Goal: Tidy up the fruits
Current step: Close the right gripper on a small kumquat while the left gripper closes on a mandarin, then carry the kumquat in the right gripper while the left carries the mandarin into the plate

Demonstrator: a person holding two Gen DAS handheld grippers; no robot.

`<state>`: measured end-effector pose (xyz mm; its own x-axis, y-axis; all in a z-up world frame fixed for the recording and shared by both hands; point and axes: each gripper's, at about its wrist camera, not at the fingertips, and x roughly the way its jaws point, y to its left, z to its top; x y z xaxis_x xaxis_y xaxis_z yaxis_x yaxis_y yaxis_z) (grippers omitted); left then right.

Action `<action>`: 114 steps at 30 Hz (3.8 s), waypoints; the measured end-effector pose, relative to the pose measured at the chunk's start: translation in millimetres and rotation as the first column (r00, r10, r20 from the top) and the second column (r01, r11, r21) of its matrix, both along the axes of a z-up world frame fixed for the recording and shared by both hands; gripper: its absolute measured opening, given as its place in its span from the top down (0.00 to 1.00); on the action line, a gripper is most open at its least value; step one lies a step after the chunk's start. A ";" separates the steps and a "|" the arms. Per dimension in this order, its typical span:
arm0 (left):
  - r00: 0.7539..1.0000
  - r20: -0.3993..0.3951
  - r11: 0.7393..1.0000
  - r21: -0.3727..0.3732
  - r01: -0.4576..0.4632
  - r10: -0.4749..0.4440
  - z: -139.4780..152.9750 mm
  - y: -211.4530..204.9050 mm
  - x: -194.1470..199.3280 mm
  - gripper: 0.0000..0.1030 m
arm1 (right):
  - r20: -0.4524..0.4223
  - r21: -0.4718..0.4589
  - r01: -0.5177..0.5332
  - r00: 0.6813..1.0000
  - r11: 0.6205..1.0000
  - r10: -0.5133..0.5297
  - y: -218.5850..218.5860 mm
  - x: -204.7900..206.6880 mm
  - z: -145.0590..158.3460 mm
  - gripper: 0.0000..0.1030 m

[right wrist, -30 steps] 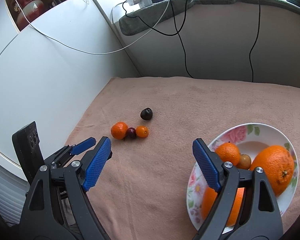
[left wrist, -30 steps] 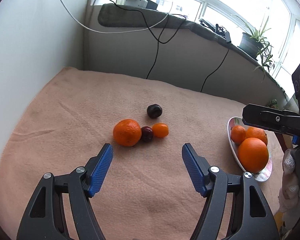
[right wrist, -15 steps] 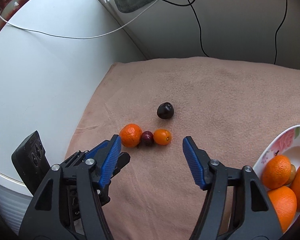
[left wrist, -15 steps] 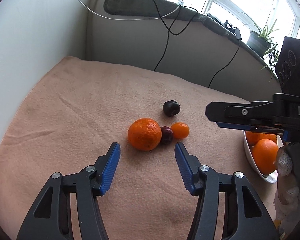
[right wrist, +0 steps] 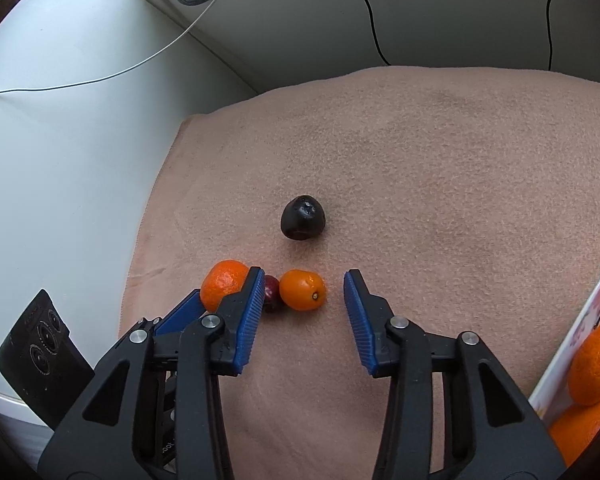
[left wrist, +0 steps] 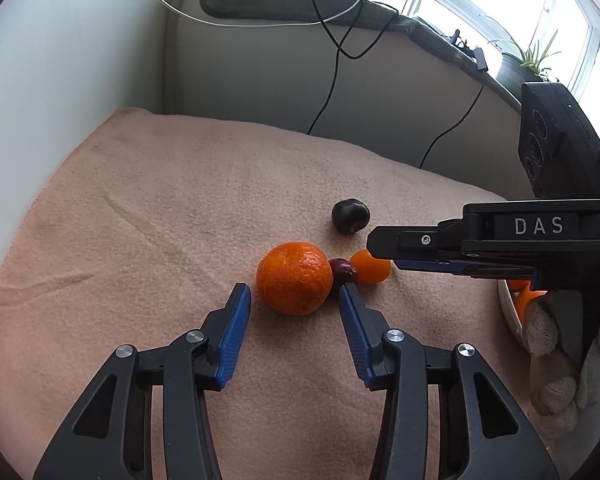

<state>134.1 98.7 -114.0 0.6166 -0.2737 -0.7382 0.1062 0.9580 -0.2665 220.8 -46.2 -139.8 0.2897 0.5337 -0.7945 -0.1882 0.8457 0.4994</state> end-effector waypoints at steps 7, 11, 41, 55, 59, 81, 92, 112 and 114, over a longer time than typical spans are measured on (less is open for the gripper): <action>1.000 -0.011 1.000 -0.002 0.001 -0.001 -1.9 -1.2 4.1 0.58 | -0.001 -0.003 -0.013 1.000 1.000 0.013 13.9 3.0 -7.0 0.65; 1.000 -0.017 1.000 -0.004 0.001 -0.001 -3.0 -3.2 6.7 0.60 | -0.010 0.001 -0.004 1.000 1.000 0.004 16.8 5.3 -13.8 0.70; 1.000 0.029 1.000 -0.017 -0.008 0.008 7.4 -5.4 -4.1 0.64 | 0.044 0.016 -0.006 0.999 1.000 0.005 -4.9 -12.3 -1.3 0.75; 0.997 0.078 1.000 -0.025 0.008 -0.006 28.9 -15.1 -28.5 0.64 | 0.101 0.052 0.000 0.995 0.999 -0.005 -33.4 -37.6 26.4 0.75; 0.995 0.094 0.999 -0.029 0.022 -0.019 36.4 -23.3 -32.6 0.64 | 0.125 0.061 0.002 0.992 0.998 -0.009 -42.2 -47.7 35.0 0.75; 0.974 0.176 0.989 -0.024 0.146 -0.140 76.1 -84.4 -57.4 0.64 | 0.235 0.104 0.083 0.966 0.991 -0.106 -119.3 -109.8 76.4 0.75; 0.959 0.185 0.974 -0.027 0.225 -0.217 82.1 -120.3 -73.8 0.64 | 0.258 0.110 0.154 0.950 0.982 -0.178 -169.5 -139.9 79.3 0.75; 0.931 0.161 0.941 -0.028 0.336 -0.328 80.0 -178.5 -82.1 0.64 | 0.233 0.087 0.273 0.930 0.958 -0.286 -241.1 -164.9 55.9 0.75; 0.927 0.156 0.937 -0.027 0.348 -0.340 78.2 -185.3 -82.3 0.64 | 0.228 0.081 0.280 0.929 0.957 -0.291 -245.7 -165.3 52.8 0.75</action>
<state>51.9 -86.6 -35.8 0.5778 -0.5245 -0.6253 0.4684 0.8405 -0.2722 55.5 -291.9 -87.0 0.6107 0.4355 -0.6614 -0.0592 0.8580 0.5103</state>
